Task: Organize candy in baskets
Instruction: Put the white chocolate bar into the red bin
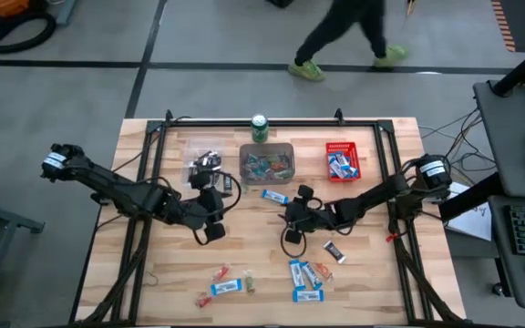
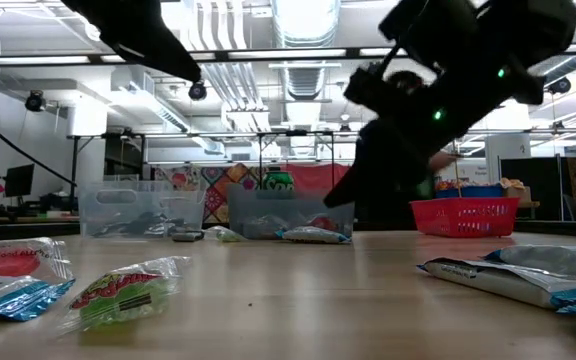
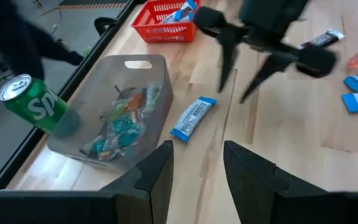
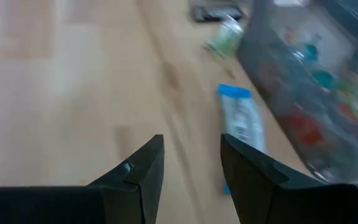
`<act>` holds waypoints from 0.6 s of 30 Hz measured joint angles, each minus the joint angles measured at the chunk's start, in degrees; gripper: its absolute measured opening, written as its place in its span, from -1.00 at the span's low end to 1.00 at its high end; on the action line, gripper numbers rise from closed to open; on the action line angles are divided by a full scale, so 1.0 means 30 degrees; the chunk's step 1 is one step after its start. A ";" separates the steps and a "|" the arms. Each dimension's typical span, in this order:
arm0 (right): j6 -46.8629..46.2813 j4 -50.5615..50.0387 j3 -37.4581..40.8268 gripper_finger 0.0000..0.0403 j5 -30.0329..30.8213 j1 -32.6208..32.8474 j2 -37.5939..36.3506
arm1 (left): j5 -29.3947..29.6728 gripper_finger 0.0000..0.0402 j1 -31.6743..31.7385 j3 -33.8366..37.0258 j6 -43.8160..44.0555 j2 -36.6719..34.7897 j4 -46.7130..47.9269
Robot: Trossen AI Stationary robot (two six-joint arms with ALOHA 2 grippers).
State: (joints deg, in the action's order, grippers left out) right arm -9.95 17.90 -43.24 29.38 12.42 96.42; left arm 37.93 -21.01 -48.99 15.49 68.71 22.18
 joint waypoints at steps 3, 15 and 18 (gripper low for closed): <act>-0.0008 0.0317 0.0459 -0.26 0.0145 -0.0565 0.0029 | 0.0000 -0.38 -0.0008 0.0007 0.0000 0.0000 -0.0056; -0.0036 0.4872 0.2342 -0.26 0.0064 -0.1647 0.1108 | 0.0656 -0.38 -0.0003 0.0189 -0.1162 0.0443 -0.2299; -0.0174 0.6070 0.2336 -0.26 0.0099 -0.1774 0.2185 | 0.0676 -0.38 -0.0003 0.0197 -0.1611 0.1026 -0.3018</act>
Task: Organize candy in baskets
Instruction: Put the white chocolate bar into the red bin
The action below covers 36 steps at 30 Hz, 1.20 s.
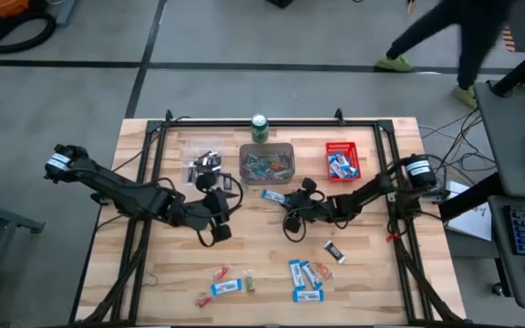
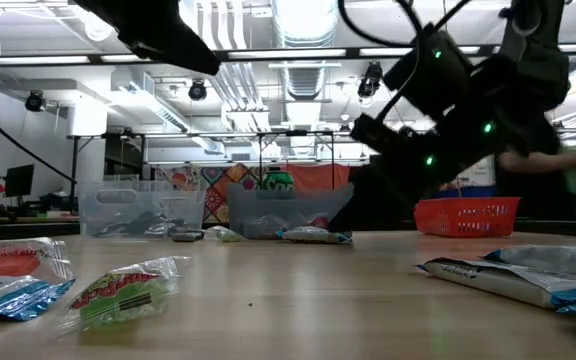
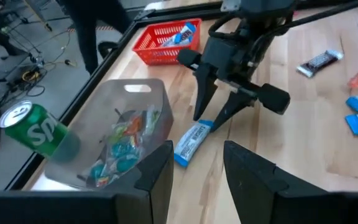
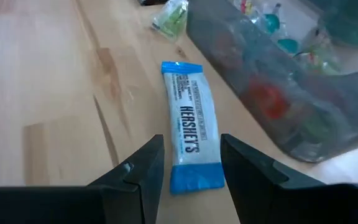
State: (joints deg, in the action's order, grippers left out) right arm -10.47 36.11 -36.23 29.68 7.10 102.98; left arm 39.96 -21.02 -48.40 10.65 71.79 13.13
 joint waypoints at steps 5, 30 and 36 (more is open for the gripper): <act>-0.0721 0.1134 -0.0064 -0.26 0.0078 -0.0238 0.1331 | -0.0005 -0.38 0.0000 0.0000 -0.0181 0.1059 -0.0497; -0.1129 0.2294 0.0036 -0.96 -0.4330 0.1064 -0.0257 | -0.4604 -0.58 -0.0622 0.2035 -0.2423 0.3426 -0.7903; -0.1002 0.4148 0.0060 -0.96 -0.5400 0.2454 -0.0969 | -0.5616 -0.60 -0.0619 0.4869 -0.3037 0.3418 -1.4061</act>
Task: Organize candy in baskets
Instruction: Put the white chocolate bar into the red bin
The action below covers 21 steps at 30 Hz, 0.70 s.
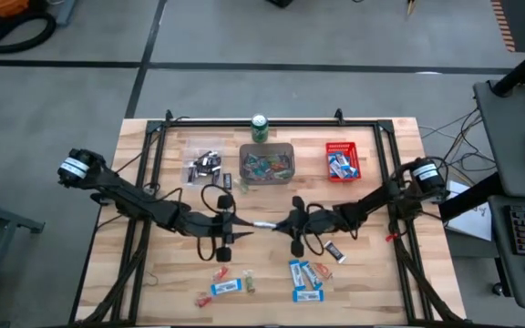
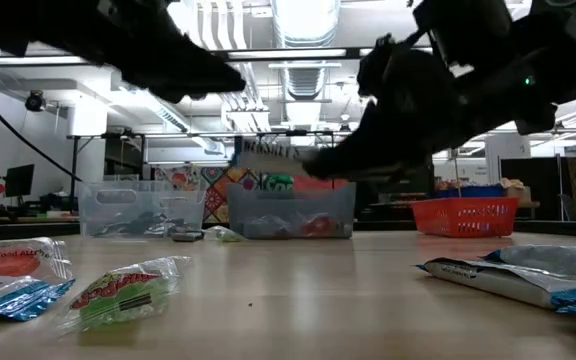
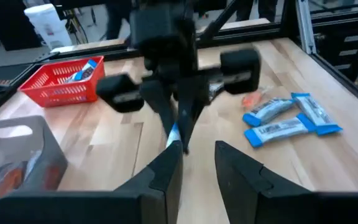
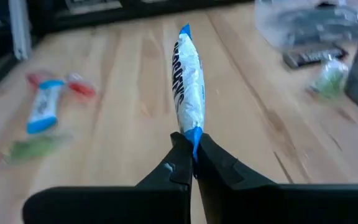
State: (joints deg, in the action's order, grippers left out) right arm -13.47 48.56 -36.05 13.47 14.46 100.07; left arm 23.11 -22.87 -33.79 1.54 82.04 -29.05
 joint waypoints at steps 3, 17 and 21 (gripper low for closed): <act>0.0004 0.0941 0.0007 -0.96 0.0028 0.0528 -0.0065 | -0.0057 -0.52 -0.0042 0.0824 0.0388 0.0000 -0.1561; 0.1822 0.2163 -0.0925 -0.96 0.0015 0.0975 -0.0065 | -0.0448 0.04 -0.0109 0.1185 0.1304 0.0866 -0.2921; 0.2279 0.1426 -0.1319 -0.96 0.0015 0.0975 -0.0065 | -0.0444 -0.06 -0.0109 0.1176 0.1196 0.1333 -0.3956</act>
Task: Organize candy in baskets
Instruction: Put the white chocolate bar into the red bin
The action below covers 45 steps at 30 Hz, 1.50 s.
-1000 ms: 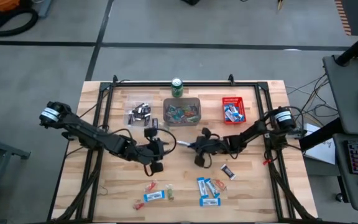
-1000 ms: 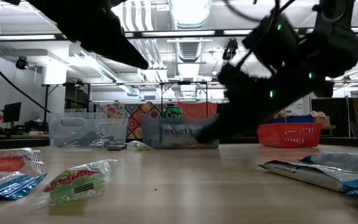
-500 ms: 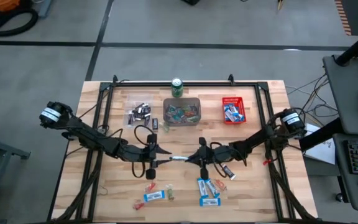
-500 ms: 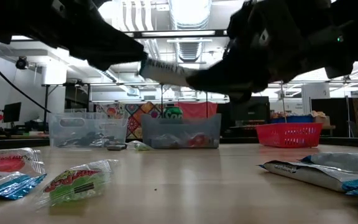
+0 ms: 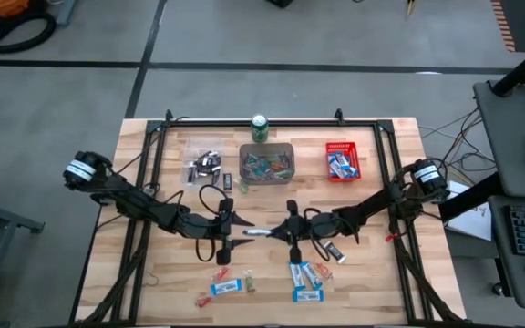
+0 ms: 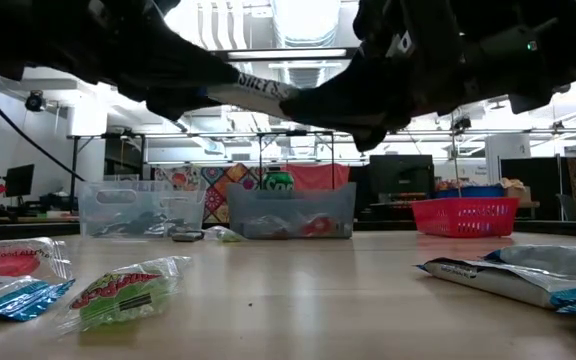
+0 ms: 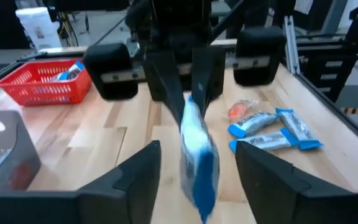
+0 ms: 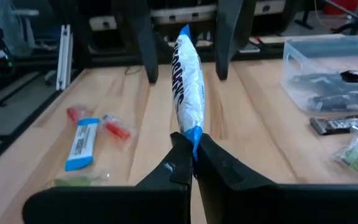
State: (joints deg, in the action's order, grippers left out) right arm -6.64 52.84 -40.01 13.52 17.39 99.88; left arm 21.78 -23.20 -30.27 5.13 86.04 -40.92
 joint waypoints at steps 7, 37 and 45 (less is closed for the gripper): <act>0.0082 -0.0546 -0.0124 -0.96 0.0000 0.0000 0.0000 | 0.0010 -0.63 0.0000 -0.0013 -0.0069 0.0269 -0.0040; 0.0242 -0.7124 -0.2842 0.07 0.0954 -0.0051 -0.1071 | 0.0934 -0.97 0.0117 -0.0013 0.0334 0.0335 0.0115; 0.0241 -0.7618 -0.3363 -0.58 0.1026 -0.0051 -0.1027 | 0.0940 -0.97 0.0117 -0.0013 0.0327 0.0335 0.0125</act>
State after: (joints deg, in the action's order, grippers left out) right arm -5.92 29.98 -50.10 16.60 17.23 96.79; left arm 24.60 -22.85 -30.30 6.11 87.05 -40.55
